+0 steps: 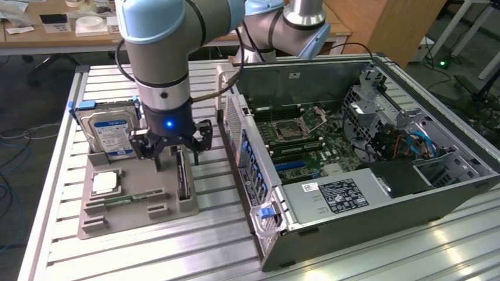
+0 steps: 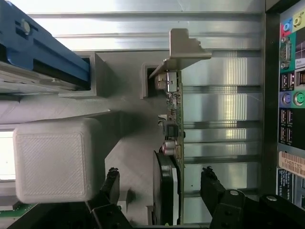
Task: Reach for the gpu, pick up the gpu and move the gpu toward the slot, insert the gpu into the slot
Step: 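Pick up the gpu and move the gpu toward the slot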
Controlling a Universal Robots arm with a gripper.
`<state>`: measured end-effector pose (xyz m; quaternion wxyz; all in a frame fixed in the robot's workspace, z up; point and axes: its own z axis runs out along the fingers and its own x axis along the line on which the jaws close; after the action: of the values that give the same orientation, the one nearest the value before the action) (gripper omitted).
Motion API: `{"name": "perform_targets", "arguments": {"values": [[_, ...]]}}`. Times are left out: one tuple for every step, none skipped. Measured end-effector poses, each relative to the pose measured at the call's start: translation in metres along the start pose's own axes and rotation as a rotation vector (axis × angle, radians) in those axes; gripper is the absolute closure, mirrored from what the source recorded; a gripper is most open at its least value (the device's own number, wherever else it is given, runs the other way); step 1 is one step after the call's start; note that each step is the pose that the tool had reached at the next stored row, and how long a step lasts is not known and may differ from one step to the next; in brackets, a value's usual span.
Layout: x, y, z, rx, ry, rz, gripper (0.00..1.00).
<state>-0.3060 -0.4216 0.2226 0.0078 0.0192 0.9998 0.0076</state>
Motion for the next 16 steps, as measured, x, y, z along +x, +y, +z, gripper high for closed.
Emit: {"name": "perform_targets", "arguments": {"values": [[0.0,0.0,0.0018,0.0001,0.0,0.001,0.22],[0.0,-0.0001,0.0036,0.0001,0.0,0.002,0.22],[0.0,-0.0001,0.0055,0.0001,-0.0001,0.003,0.22],[0.0,-0.0002,0.0073,0.0001,-0.0001,0.003,0.22],[0.0,-0.0003,0.0091,0.0,-0.0001,0.004,0.22],[0.0,-0.0004,0.0109,0.0,-0.0001,0.004,0.22],[0.0,-0.0005,0.0127,0.0001,-0.0001,0.005,0.22],[0.0,-0.0005,0.0146,0.0,-0.0002,0.006,0.22],[0.0,-0.0006,0.0164,0.0001,-0.0001,0.007,0.22],[0.0,-0.0007,0.0182,0.0001,-0.0002,0.008,0.22],[0.0,-0.0008,0.0199,0.0001,-0.0002,0.008,0.22],[-0.001,-0.0009,0.0208,0.0002,-0.0002,0.009,0.22],[-0.001,-0.0008,0.0213,0.0003,-0.0001,0.009,0.22],[-0.001,-0.0008,0.0215,0.0003,0.0,0.01,0.22],[-0.001,-0.0008,0.0215,0.0004,0.0,0.01,0.22],[-0.001,-0.0008,0.0215,0.0004,0.0001,0.01,0.22]]}}
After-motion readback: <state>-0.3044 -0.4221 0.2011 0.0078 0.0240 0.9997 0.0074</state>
